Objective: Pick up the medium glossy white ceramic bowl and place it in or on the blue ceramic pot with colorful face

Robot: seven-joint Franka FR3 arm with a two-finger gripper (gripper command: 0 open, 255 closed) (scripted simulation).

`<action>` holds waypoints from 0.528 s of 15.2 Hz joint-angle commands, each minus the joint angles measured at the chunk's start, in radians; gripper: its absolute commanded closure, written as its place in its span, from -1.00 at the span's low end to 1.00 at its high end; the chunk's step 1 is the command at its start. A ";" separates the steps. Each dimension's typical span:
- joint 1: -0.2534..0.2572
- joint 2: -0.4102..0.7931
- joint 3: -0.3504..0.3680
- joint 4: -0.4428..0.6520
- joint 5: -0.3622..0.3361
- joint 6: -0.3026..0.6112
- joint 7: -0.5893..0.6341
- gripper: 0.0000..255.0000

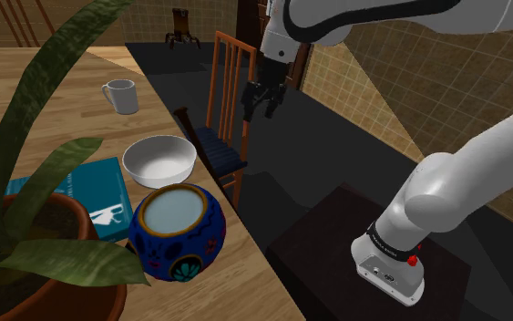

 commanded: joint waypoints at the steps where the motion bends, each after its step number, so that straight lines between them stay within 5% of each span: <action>1: 0.011 0.058 0.021 0.020 0.008 0.050 0.015 -1.00; 8: 0.047 0.286 0.084 0.159 -0.003 0.181 0.078 -1.00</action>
